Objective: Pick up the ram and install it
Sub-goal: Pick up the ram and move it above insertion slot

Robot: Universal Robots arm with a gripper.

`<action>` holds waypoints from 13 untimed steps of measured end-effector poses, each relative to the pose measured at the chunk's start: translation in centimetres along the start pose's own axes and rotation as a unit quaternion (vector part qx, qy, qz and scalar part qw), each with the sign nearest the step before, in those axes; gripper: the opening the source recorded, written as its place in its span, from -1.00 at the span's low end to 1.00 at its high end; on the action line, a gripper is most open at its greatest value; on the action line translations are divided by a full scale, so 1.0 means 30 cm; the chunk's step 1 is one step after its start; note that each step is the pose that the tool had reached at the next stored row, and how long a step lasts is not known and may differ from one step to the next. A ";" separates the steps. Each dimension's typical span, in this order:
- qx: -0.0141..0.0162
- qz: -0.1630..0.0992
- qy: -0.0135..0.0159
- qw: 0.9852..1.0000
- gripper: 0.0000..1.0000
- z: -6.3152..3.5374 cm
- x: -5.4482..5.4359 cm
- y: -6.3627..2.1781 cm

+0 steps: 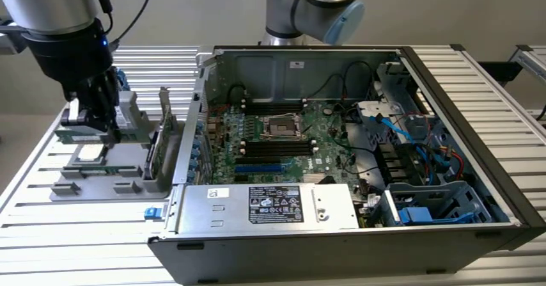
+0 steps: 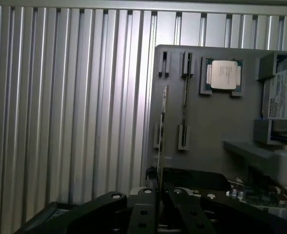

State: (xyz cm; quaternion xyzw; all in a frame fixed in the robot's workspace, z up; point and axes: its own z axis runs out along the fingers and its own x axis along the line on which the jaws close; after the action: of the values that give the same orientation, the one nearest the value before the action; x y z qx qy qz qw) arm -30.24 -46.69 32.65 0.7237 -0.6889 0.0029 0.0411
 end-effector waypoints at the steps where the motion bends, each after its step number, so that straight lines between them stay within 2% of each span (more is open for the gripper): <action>1: 0.000 0.000 0.000 1.000 -0.73 -0.010 0.001 -0.014; 13: 0.000 0.000 0.000 1.000 -0.73 -0.122 0.014 -0.128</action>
State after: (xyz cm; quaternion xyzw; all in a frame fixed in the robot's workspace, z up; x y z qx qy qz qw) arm -26.20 -46.68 36.11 0.7237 -0.6889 0.0028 0.0409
